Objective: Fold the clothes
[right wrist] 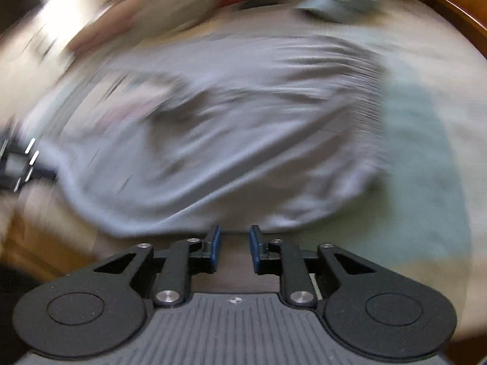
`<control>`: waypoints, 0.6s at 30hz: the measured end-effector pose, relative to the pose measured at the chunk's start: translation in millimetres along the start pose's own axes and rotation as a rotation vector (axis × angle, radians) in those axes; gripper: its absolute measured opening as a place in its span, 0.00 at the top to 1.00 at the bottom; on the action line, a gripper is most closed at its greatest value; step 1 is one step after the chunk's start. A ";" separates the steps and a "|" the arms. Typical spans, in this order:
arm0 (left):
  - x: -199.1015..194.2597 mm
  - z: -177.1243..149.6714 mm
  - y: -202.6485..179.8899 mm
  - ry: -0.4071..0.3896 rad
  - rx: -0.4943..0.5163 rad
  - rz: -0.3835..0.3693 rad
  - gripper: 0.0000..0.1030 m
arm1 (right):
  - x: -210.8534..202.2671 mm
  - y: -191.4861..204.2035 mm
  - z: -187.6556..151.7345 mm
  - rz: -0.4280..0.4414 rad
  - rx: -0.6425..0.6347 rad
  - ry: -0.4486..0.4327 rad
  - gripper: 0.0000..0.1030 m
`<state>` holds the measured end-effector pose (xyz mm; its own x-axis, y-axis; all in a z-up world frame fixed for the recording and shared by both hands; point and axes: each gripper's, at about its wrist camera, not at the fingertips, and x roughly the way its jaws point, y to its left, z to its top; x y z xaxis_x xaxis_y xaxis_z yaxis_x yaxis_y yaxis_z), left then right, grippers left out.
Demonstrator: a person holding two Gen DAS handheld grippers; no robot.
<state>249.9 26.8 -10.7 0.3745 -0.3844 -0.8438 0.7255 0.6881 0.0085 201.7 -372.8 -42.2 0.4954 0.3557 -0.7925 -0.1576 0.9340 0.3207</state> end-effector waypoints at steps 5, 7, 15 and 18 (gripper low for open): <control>13.2 18.7 12.5 -0.096 -0.156 -0.005 0.79 | 11.3 -53.4 -16.7 -0.041 0.383 -0.137 0.62; 20.7 25.3 10.5 -0.116 -0.183 -0.015 0.77 | 14.9 -56.8 -19.3 -0.032 0.435 -0.191 0.62; 44.0 25.8 -15.0 -0.100 -0.214 -0.056 0.77 | 21.6 -46.3 -18.5 -0.201 0.362 -0.204 0.98; 46.6 20.7 -19.6 -0.087 -0.237 -0.059 0.77 | 9.7 -48.5 -25.5 -0.245 0.335 -0.181 0.98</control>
<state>265.1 -17.3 -39.1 0.3912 -0.4729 -0.7895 0.5963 0.7837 -0.1739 192.4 -413.8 -78.7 0.6301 0.0861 -0.7717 0.2534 0.9166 0.3092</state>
